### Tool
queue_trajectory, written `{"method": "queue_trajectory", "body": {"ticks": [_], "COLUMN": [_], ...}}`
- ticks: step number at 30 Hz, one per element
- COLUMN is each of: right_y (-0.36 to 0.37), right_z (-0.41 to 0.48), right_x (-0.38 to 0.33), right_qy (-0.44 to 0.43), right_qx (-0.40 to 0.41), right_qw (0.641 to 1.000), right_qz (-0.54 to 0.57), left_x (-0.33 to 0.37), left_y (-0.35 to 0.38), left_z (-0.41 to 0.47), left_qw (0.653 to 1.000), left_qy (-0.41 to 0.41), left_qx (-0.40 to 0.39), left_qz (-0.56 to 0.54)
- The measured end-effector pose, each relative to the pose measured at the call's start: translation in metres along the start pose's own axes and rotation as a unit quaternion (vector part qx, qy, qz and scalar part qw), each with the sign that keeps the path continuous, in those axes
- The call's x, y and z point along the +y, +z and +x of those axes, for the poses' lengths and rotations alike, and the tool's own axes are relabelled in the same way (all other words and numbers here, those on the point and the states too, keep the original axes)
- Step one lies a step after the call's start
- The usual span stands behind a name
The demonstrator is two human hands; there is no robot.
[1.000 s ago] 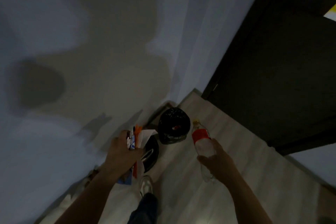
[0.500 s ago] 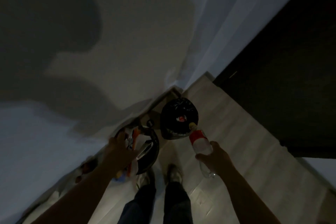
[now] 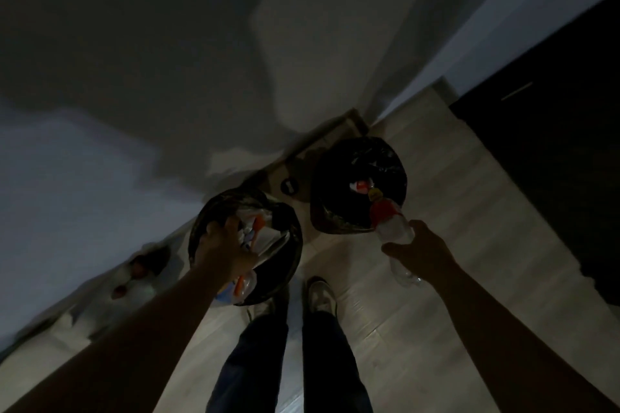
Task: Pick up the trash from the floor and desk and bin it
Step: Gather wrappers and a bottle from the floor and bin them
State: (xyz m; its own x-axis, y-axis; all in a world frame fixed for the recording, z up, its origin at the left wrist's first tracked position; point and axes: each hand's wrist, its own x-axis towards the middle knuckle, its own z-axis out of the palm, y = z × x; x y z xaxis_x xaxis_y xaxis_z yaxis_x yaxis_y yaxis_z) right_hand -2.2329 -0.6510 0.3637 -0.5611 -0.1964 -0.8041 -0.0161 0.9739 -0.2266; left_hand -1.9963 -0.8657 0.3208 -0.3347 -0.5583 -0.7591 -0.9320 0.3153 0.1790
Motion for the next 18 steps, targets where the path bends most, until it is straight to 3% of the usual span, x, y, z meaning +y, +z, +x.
{"method": "queue_trajectory", "body": {"ticks": [3, 9, 14, 18], "right_y": [0.013, 0.025, 0.02, 0.01], "right_z": [0.033, 0.061, 0.081, 0.093], "right_x": [0.006, 0.022, 0.015, 0.011], "right_qy": [0.013, 0.005, 0.052, 0.038], "right_qx": [-0.028, 0.008, -0.049, -0.012], "right_qw": [0.998, 0.999, 0.991, 0.995], "right_qz": [-0.046, -0.039, -0.112, -0.097], "left_x": [-0.001, -0.003, 0.001, 0.008], "left_y": [0.018, 0.042, 0.045, 0.047], "left_z": [0.027, 0.056, 0.064, 0.068], "left_qw": [1.0, 1.0, 0.999, 0.999], "left_qy": [-0.019, -0.007, 0.017, 0.013], "left_qx": [-0.006, -0.026, -0.017, -0.019], "left_qz": [-0.005, 0.01, 0.028, 0.034]}}
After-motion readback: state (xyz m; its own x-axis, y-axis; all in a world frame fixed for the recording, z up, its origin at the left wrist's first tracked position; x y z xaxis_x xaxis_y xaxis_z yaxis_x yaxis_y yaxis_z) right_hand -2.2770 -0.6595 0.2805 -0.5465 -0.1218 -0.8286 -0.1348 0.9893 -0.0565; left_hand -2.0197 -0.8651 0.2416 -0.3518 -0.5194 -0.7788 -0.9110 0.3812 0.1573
